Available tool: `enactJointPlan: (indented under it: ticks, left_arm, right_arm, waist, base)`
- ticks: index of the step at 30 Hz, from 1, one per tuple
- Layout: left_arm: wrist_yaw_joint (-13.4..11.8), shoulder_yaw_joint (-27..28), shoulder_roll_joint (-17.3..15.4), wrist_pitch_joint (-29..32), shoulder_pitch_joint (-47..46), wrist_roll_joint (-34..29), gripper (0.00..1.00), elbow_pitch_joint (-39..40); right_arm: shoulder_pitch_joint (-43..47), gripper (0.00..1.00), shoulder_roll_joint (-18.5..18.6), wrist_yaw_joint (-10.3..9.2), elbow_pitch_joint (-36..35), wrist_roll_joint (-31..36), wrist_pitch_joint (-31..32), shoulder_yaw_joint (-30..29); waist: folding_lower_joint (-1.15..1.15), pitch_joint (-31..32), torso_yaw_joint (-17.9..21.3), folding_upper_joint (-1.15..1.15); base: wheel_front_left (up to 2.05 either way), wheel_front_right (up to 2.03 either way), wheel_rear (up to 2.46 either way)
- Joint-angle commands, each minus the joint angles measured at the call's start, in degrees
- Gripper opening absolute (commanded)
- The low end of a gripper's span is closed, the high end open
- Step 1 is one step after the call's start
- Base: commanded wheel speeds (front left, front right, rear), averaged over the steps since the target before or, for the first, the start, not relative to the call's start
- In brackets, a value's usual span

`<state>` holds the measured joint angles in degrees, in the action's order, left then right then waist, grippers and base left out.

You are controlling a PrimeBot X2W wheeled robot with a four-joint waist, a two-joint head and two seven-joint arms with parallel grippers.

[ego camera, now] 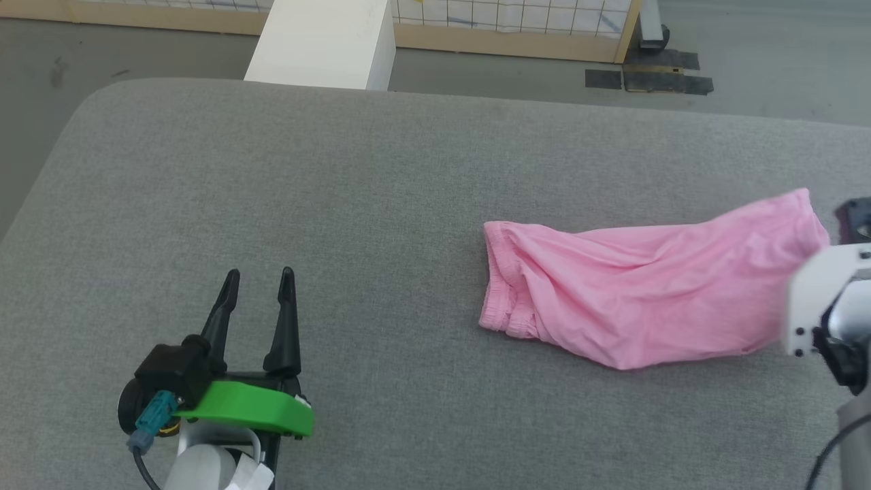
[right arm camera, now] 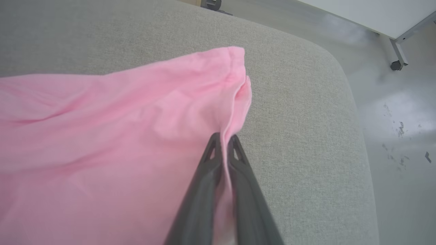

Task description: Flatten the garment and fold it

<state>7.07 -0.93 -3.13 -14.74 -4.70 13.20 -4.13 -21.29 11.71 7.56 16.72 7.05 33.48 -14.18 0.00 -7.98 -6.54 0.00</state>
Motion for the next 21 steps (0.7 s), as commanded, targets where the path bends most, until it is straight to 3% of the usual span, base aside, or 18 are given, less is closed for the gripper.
enactJointPlan:
  ticks: [1, 7, 11, 21]
  left_arm:
    - [0.30, -0.15, 0.25, -0.26, 0.83, 0.01, 1.00, -0.30]
    - [0.34, -0.77, 0.25, -0.26, 0.56, 0.03, 1.00, -0.80]
    - [0.36, -1.24, 0.25, -0.26, 0.42, 0.17, 1.00, -0.87]
    - [0.39, -3.11, 0.25, -0.26, -0.79, 0.93, 1.00, -1.49]
  right_arm:
    - [0.62, 0.00, -0.60, -0.08, -2.37, 0.23, 0.57, 1.63]
    - [0.00, 0.00, -0.73, -0.08, -11.96, -1.89, 4.14, 13.88]
    - [-2.64, 0.00, -0.58, -0.08, -14.36, -3.93, 5.75, 23.53]
    - [-8.02, 0.00, -3.77, -0.08, -4.12, -7.33, 6.32, 39.24]
  waist:
    - [0.00, 0.29, 0.00, 0.00]
    - [0.00, 0.79, -0.83, 0.00]
    - [0.00, 0.64, -1.59, 0.00]
    - [0.00, -0.46, -5.11, 0.00]
  base:
    - [0.00, 0.00, 0.00]
    - [0.00, 0.00, 0.00]
    - [0.00, 0.00, 0.00]
    - [0.00, 0.00, 0.00]
